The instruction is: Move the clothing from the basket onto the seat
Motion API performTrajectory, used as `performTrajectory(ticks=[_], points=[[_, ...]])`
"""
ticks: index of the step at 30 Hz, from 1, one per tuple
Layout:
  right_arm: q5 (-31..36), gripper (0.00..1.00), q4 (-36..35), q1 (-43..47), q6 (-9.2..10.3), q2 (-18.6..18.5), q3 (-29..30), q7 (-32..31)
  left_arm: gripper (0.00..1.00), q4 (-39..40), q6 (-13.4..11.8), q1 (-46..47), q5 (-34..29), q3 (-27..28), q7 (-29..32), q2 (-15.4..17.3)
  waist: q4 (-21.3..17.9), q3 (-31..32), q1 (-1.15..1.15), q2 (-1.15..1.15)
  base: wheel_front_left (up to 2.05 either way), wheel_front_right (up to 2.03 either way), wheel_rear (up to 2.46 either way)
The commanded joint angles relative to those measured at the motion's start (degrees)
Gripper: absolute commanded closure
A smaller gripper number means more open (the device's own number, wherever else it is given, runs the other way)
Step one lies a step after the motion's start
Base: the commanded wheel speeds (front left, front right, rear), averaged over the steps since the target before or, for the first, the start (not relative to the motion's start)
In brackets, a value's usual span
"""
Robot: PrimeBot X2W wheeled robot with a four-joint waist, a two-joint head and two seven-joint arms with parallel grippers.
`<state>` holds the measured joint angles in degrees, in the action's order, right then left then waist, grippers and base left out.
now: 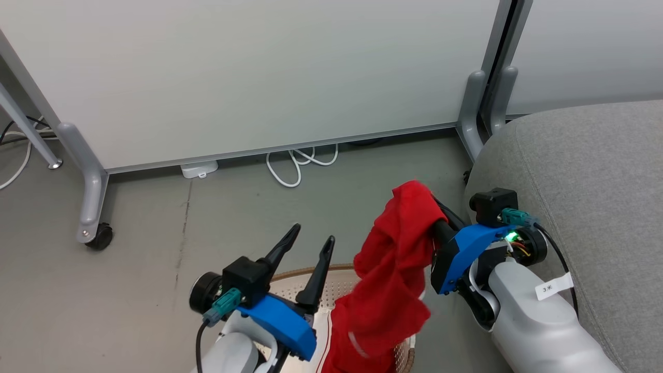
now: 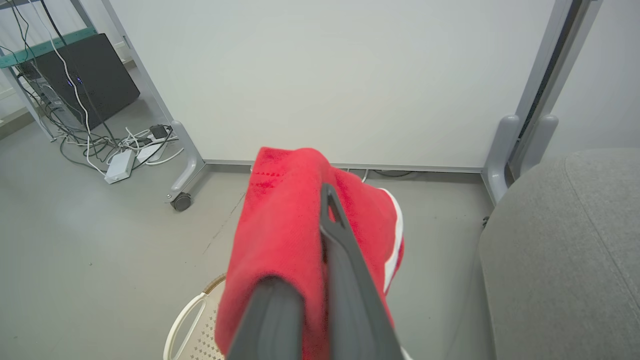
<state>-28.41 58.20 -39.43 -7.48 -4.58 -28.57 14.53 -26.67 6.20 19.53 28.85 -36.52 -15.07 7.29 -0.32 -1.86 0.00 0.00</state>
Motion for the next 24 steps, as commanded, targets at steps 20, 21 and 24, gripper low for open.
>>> performTrajectory(ticks=[20, 21, 24], points=[[-0.1, 1.00, -1.1, 1.1, -0.03, -0.6, 1.3, 0.6, 0.00, 1.3, 1.3, -6.5, -6.5, 8.5, -0.2, -1.5, -0.9, 0.1, 0.00, 0.00, 0.00, 0.00, 0.00], [-0.1, 1.00, -1.2, 1.1, -0.03, -0.6, 1.4, 0.7, 0.00, 1.4, 1.3, -6.5, -6.4, 8.4, -0.2, -1.5, -1.0, 0.1, 0.00, 0.00, 0.00, 0.00, 0.00], [-0.1, 1.00, -1.3, 1.1, -0.03, -0.6, 1.5, 0.7, 0.00, 1.5, 1.3, -6.4, -6.4, 8.4, -0.2, -1.4, -1.5, 0.0, 0.00, 0.00, 0.00, 0.00, 0.00]])
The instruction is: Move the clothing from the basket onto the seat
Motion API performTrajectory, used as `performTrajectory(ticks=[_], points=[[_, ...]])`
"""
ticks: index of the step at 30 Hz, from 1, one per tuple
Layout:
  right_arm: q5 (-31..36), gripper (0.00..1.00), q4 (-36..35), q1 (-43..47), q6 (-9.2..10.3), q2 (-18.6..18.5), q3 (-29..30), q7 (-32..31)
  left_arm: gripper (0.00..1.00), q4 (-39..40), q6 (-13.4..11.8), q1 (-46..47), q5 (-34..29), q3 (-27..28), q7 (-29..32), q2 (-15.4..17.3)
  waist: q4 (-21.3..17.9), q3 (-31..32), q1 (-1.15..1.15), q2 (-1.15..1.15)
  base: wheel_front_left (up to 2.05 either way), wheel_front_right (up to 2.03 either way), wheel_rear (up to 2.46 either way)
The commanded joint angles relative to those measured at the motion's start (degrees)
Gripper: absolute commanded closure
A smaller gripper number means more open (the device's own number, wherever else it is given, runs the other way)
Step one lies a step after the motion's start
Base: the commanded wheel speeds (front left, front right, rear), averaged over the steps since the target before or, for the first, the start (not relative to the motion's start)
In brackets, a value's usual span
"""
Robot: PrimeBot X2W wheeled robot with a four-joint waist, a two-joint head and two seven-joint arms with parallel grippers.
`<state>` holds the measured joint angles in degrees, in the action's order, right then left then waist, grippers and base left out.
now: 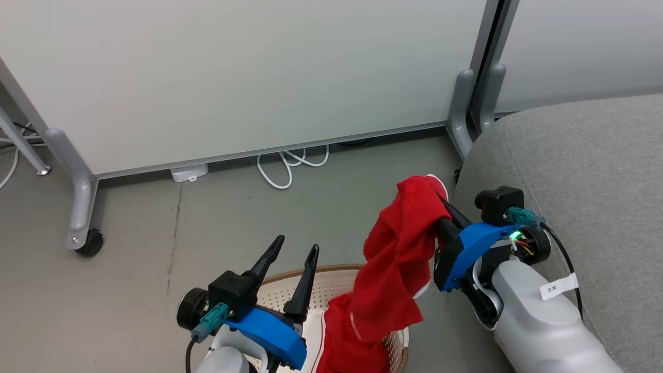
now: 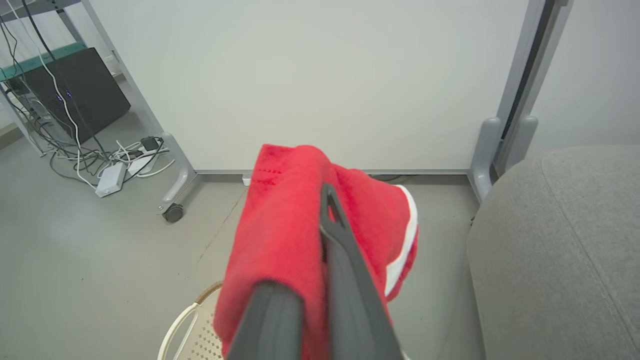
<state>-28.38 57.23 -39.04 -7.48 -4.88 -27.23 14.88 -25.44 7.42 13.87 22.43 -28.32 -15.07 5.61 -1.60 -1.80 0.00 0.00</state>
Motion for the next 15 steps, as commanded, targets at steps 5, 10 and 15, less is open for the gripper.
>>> performTrajectory(ticks=[5, 10, 15], points=[[0.0, 1.00, -1.0, 0.6, -0.03, -0.4, 0.3, 0.3, 0.00, 0.7, 0.1, -0.7, 0.3, -0.1, -0.2, 0.5, -1.8, -0.4, 0.00, 0.00, 0.00, 0.00, 0.00], [0.2, 1.00, -2.1, 0.6, -0.03, -0.4, 0.8, 0.3, 0.00, 1.0, 0.1, -0.3, 0.4, -0.1, -0.2, 1.0, -4.8, -1.1, 0.00, 0.00, 0.00, 0.00, 0.00], [0.6, 1.00, -2.8, 0.9, -0.03, -0.3, 1.0, 0.3, 0.00, 1.5, 0.1, -0.2, -0.1, 0.3, -0.2, 1.1, -9.1, -1.6, 0.00, 0.00, 0.00, 0.00, 0.00]])
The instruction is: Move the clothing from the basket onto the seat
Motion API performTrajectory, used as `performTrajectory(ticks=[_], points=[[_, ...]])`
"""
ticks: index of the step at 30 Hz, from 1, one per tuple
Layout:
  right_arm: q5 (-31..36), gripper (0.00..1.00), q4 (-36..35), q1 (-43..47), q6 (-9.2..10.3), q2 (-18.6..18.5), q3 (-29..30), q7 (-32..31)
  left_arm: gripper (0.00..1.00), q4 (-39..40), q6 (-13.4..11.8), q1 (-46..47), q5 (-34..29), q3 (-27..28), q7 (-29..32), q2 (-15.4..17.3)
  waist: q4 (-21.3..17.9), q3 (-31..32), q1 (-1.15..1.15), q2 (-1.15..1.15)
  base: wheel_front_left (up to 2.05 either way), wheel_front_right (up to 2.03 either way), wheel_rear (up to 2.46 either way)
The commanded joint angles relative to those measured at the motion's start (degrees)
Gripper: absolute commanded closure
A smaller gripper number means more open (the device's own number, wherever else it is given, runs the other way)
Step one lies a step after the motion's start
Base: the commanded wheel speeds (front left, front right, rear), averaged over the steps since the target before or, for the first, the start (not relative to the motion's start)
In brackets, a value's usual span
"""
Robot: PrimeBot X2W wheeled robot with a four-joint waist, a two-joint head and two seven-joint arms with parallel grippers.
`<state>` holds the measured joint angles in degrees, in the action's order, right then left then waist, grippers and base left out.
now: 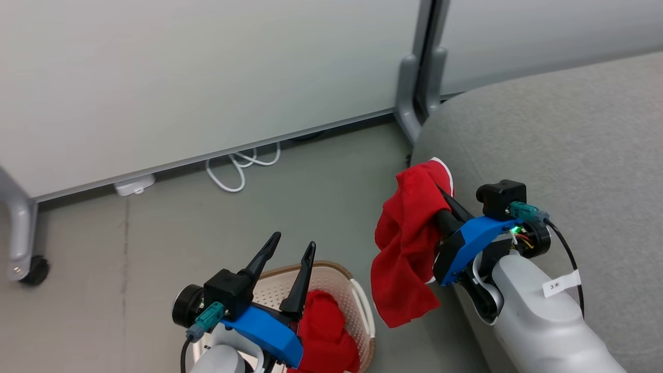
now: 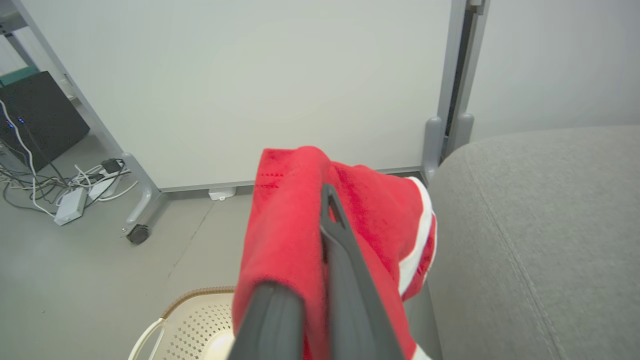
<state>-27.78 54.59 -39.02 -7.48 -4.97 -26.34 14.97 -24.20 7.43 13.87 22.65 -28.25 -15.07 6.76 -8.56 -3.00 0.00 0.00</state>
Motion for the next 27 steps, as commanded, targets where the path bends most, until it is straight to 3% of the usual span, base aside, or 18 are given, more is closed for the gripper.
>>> performTrajectory(ticks=[1, 15, 27], points=[[0.0, 1.00, -0.2, 1.1, -0.03, -0.2, 0.3, 0.3, 0.00, 0.4, 0.1, -0.3, -0.4, 0.1, -0.2, -0.1, -2.9, -0.5, 0.00, 0.00, 0.00, 0.00, 0.00], [-0.1, 1.00, -0.9, 2.1, -0.03, -0.1, 1.5, 0.3, 0.00, 0.9, 0.1, 0.9, -0.2, -0.9, -0.2, 0.5, -13.6, -1.6, 0.00, 0.00, 0.00, 0.00, 0.00], [-0.2, 1.00, -1.5, 2.7, -0.03, 0.3, 2.0, 0.3, 0.00, 0.3, 0.1, 1.3, 0.2, -1.2, -0.2, 1.1, -19.9, -2.3, 0.00, 0.00, 0.00, 0.00, 0.00]])
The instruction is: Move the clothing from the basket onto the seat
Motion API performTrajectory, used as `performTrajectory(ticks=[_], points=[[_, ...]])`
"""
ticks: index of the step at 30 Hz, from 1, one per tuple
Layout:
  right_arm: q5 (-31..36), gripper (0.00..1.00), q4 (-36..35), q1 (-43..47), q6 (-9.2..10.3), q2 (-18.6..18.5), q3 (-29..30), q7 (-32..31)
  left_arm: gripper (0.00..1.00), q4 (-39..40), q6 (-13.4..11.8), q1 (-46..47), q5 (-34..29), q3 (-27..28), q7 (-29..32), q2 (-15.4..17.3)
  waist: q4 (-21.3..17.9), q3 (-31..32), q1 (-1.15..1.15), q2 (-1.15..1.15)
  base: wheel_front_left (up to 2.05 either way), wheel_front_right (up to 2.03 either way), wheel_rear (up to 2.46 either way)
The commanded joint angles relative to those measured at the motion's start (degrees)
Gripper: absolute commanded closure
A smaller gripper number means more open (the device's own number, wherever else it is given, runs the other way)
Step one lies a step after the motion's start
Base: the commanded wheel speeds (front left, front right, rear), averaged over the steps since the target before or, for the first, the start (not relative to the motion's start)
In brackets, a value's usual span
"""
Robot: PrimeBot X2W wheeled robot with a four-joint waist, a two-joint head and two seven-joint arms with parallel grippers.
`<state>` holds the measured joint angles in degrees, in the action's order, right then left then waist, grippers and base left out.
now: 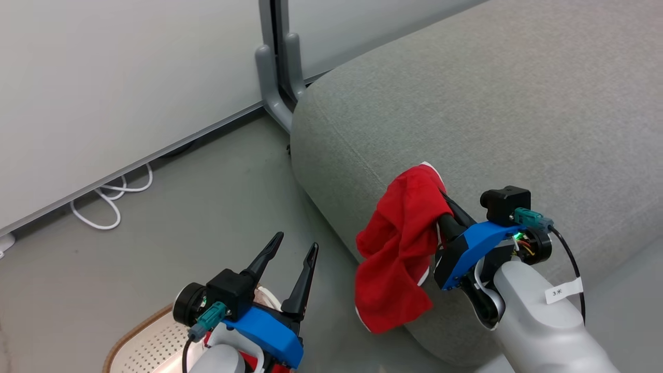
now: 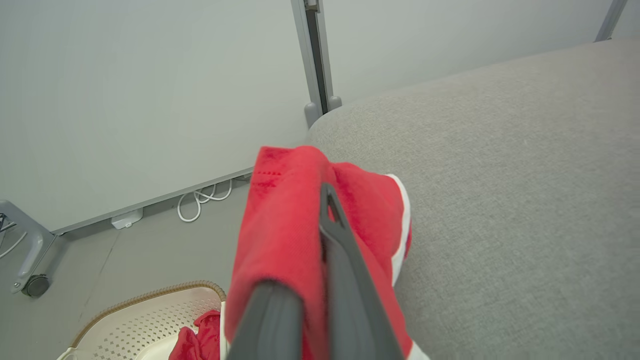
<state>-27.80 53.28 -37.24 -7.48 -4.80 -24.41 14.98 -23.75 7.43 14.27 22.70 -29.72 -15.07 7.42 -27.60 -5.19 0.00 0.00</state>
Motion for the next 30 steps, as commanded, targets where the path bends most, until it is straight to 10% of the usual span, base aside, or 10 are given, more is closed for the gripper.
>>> performTrajectory(ticks=[1, 23, 30], points=[[-0.2, 1.00, -0.2, 1.0, -0.03, 0.1, 0.0, 0.3, 0.00, -0.1, 0.1, 0.9, 0.1, 0.2, -0.2, 0.5, -1.3, 0.0, 0.00, 0.00, 0.00, 0.00, 0.00], [-0.7, 1.00, -1.3, -2.2, -0.03, -0.8, 3.5, 0.3, 0.00, 0.9, 0.1, 1.8, -0.6, -0.6, -0.2, 1.8, -1.0, -2.5, 0.00, 0.00, 0.00, 0.00, 0.00], [1.3, 1.00, -0.6, -10.2, -0.03, -6.1, 8.7, 0.3, 0.00, 2.4, 0.1, 4.3, -1.3, -1.5, -0.2, 3.1, 2.7, -7.3, 0.00, 0.00, 0.00, 0.00, 0.00]])
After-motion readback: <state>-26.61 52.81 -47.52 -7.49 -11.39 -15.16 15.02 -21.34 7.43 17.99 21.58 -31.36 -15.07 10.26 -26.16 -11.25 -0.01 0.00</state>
